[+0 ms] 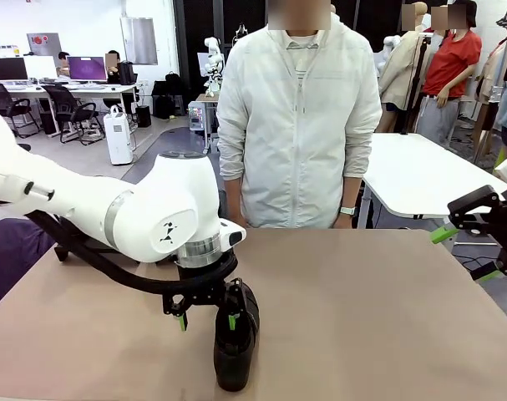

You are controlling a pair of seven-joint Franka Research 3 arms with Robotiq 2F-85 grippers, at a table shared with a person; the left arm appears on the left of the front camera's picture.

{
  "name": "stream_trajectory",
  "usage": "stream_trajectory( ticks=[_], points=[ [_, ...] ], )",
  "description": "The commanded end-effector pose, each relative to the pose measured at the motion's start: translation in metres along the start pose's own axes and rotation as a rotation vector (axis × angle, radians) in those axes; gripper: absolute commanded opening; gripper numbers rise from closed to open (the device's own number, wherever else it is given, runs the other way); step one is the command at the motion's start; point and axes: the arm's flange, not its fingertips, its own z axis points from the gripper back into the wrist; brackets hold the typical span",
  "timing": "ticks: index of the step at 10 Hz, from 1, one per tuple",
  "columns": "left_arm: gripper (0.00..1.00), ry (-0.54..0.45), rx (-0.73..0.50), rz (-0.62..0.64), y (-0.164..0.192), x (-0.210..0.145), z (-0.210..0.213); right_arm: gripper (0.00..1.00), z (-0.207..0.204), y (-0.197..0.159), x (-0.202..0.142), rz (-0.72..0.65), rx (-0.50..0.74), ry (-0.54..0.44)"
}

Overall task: Organize the shoes by placing them on the stand.
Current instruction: Place the Shoe from the middle of the table onto the Shoes Stand.

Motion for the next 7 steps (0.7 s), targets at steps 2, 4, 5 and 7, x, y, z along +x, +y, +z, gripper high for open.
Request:
stream_trajectory(
  ticks=[2,4,5,7],
  points=[
    [0.96,-0.012,0.014,0.033,-0.005,0.003,-0.002,1.0,0.002,0.0,0.002,0.022,0.033,0.005],
    [0.0,-0.014,0.021,0.038,-0.007,0.002,-0.007,1.0,0.002,0.0,0.002,0.022,0.033,0.005],
    [0.0,-0.015,0.023,0.035,-0.007,0.001,-0.009,1.0,0.002,0.0,0.002,0.022,0.033,0.005],
    [0.0,-0.012,0.024,0.031,-0.011,0.0,-0.014,1.0,0.002,0.0,0.002,0.022,0.033,0.005]
  ],
)
